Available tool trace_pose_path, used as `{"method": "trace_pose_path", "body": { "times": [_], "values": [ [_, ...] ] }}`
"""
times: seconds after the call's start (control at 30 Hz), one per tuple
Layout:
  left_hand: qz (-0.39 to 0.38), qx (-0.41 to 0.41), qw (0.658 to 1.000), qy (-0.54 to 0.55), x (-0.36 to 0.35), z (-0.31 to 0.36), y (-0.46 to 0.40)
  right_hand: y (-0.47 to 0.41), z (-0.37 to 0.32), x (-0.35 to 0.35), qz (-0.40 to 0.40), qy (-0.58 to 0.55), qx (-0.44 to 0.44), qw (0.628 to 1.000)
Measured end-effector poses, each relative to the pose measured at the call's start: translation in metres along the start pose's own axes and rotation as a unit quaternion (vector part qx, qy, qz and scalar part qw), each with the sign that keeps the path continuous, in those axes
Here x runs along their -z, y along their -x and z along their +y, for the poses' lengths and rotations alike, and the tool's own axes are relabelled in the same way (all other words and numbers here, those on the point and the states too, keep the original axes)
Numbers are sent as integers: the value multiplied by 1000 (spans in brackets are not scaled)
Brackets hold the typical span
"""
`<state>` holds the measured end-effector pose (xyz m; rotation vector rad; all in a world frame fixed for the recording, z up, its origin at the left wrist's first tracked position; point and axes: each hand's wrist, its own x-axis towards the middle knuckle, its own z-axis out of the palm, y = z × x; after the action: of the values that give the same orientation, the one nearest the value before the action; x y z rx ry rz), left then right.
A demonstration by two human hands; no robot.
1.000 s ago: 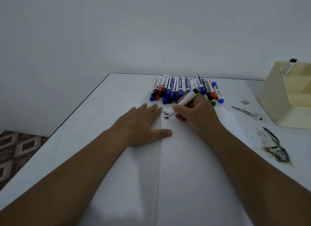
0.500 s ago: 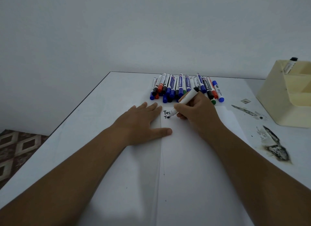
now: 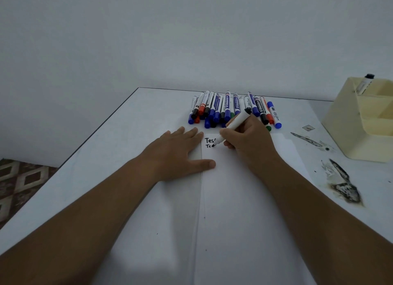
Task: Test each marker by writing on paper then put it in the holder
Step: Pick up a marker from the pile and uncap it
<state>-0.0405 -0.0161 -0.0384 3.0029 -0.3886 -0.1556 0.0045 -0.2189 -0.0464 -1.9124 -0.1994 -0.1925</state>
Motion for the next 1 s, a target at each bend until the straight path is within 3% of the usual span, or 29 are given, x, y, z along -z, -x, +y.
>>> {"method": "trace_pose_path", "body": {
  "times": [0.37, 1.0],
  "values": [
    [-7, 2, 1000, 1, 0, 0, 0, 2, -2, 1, 39, -24, -10, 999],
    [1, -9, 999, 39, 1, 0, 2, 2, -3, 1, 36, -6, -22, 999]
  ]
}}
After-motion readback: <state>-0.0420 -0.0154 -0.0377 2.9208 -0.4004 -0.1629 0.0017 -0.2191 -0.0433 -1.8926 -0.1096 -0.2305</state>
